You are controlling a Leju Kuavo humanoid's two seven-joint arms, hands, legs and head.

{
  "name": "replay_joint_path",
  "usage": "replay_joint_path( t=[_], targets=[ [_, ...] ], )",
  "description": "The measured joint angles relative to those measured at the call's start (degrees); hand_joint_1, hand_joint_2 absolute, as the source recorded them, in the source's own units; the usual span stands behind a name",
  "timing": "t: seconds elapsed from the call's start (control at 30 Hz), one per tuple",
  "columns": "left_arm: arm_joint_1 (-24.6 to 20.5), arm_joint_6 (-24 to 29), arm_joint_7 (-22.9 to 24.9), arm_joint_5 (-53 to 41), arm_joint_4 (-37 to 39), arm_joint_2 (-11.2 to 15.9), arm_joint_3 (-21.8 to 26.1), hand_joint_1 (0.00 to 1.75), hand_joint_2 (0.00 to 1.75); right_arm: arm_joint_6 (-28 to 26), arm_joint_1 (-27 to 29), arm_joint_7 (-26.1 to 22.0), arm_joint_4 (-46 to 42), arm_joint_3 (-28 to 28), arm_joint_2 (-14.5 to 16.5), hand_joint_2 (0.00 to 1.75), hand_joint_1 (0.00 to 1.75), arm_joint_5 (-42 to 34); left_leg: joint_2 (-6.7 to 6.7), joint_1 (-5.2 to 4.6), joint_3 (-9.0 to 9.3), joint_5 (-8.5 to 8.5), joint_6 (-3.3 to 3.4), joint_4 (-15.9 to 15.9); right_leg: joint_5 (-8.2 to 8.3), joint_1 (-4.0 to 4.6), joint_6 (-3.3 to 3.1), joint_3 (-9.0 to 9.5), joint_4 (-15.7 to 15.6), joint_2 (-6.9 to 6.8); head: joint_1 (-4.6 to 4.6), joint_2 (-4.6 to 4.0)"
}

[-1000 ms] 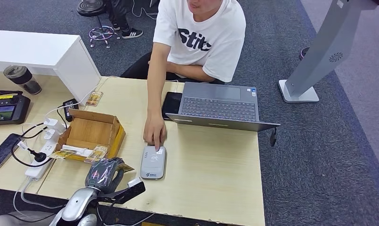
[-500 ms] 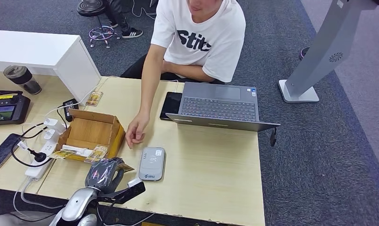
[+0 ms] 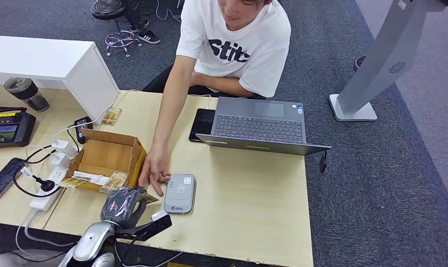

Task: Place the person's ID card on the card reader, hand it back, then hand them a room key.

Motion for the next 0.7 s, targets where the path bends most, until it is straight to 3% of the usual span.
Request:
replay_joint_path(
  t=[0.13, 0.23, 0.3, 0.37, 0.7],
  targets=[
    [-0.84, 2.28, 0.31, -1.05, -0.48, 0.55, 0.00, 1.75, 1.75, -0.01, 0.05, 0.43, 0.03, 0.14, 0.01, 1.75, 0.00, 0.90, 0.00, 0.03, -0.03, 0.06, -0.02, 0.05, 0.02, 0.03, -0.01, -0.14, 0.00, 0.01, -0.01, 0.00],
    [-8.41, 5.20, -0.89, 0.46, -4.76, 4.22, 0.94, 1.75, 1.75, -0.03, 0.04, 1.35, 0.08, 0.85, 0.05, 1.75, 0.00, 2.77, -0.40, 0.27, -0.62, 0.38, -0.11, 0.19, 0.20, 0.21, -0.12, -0.45, 0.06, -0.35, 0.12, 0.00],
    [-14.17, 3.93, -2.64, 1.68, -7.66, 6.34, 3.03, 1.75, 1.75, -0.07, -0.08, 1.54, 0.11, 1.27, 0.12, 1.75, 0.00, 3.19, -0.52, 0.25, -0.68, 0.49, -0.18, 0.12, 0.32, 0.23, -0.20, -0.42, 0.09, -0.48, 0.18, 0.00],
    [-16.86, 3.43, -3.96, 1.22, -9.45, 7.15, 4.98, 1.75, 1.75, -0.08, -0.05, 1.56, 0.11, 1.51, 0.20, 1.75, 0.00, 3.29, -0.33, 0.18, -0.45, 0.47, -0.19, 0.07, 0.36, 0.19, -0.26, -0.34, 0.10, -0.32, 0.04, 0.00],
    [-17.42, 4.24, -4.87, -0.18, -11.71, 7.56, 6.22, 1.75, 1.75, -0.08, 0.04, 1.57, 0.15, 1.71, 0.40, 1.75, 0.00, 3.32, -0.24, 0.17, -0.46, 0.48, -0.19, 0.09, 0.36, 0.19, -0.26, -0.41, 0.10, -0.25, -0.02, 0.00]
  ],
)
